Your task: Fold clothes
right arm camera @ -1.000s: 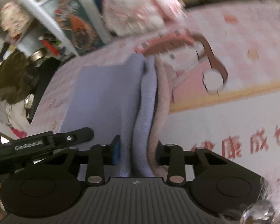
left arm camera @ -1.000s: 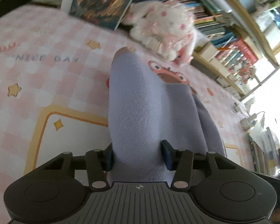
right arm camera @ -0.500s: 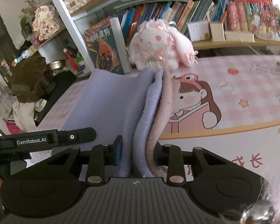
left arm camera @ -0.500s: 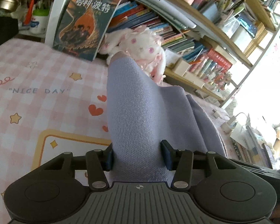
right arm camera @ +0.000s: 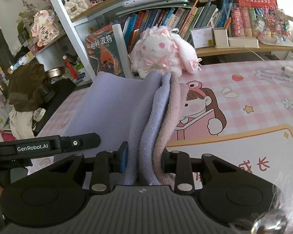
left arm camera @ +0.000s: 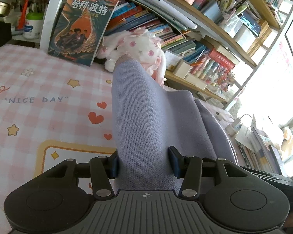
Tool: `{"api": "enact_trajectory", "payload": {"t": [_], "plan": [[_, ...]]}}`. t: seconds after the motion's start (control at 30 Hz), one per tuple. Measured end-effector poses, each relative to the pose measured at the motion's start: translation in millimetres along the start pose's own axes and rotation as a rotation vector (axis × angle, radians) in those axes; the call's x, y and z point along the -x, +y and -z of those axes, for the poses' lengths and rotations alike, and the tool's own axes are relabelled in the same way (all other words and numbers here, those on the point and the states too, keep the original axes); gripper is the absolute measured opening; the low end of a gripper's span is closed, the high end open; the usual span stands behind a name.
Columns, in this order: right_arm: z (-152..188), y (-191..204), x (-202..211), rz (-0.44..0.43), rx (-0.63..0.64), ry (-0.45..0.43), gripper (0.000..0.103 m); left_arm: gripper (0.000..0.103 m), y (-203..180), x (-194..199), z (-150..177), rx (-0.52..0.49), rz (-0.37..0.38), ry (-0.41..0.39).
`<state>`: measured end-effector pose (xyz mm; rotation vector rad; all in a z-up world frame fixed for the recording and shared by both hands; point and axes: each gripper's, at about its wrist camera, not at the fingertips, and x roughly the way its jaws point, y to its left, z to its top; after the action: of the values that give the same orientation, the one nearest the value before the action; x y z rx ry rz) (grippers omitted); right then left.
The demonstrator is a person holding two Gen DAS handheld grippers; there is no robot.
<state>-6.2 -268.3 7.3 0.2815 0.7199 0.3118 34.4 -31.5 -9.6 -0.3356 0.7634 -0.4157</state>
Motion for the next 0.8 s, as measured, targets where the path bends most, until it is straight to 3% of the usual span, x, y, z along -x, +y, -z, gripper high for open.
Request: {"api": "enact_trajectory", "payload": {"t": [0.43,0.8], "plan": [[7,26,-9,0.028,-0.013,-0.003,0.029,0.048,27,9,-4,-0.003,0.018,0.006],[-6,52,-43,0.005,0.019,0.013,0.029,0.048,65,10,-27,0.039,-0.008,-0.015]]}}
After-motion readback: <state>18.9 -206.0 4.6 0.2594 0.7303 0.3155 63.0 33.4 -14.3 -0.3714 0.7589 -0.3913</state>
